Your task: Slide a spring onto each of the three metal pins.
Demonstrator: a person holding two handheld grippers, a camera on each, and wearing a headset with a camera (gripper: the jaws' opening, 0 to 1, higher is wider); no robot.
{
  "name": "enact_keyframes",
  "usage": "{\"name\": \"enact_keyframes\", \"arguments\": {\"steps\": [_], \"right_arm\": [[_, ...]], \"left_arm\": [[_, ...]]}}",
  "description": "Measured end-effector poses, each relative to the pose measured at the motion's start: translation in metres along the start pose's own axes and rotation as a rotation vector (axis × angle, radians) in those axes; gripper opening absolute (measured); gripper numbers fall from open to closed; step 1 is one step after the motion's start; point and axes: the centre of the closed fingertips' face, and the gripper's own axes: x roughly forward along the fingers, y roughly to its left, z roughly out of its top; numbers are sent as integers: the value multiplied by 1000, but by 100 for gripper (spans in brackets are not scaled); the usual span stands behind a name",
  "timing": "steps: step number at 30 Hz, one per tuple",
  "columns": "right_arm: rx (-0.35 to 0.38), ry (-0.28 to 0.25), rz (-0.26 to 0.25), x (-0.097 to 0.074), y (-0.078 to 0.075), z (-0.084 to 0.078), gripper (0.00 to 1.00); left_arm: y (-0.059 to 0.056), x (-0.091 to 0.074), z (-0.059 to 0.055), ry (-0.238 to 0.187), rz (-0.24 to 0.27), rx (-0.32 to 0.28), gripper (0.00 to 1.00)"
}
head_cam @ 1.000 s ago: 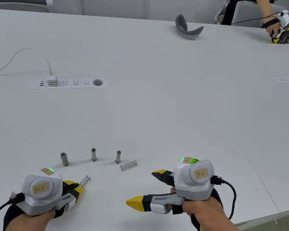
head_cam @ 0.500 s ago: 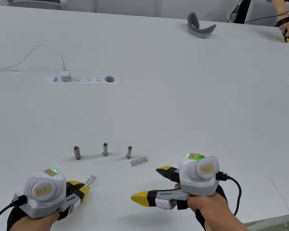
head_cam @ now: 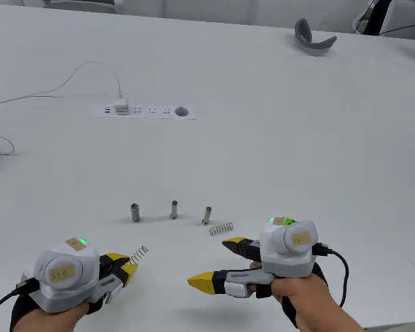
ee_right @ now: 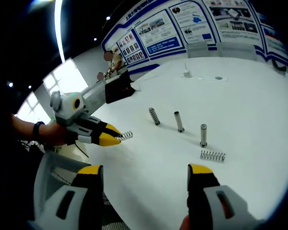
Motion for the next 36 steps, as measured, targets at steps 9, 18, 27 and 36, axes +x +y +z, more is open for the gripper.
{"name": "enact_keyframes", "arguments": {"steps": [9, 18, 27, 36], "right_arm": [[27, -15, 80, 16, 18, 11, 68], [36, -15, 140, 32, 34, 22, 65], [137, -78, 224, 47, 48, 43, 57], [204, -112, 290, 51, 60, 55, 43]], "left_arm": [[5, -17, 14, -29, 11, 29, 11], [-2, -27, 14, -42, 18, 26, 11], [-13, -34, 22, -62, 5, 46, 11], [-19, -35, 32, -78, -14, 69, 11]]}}
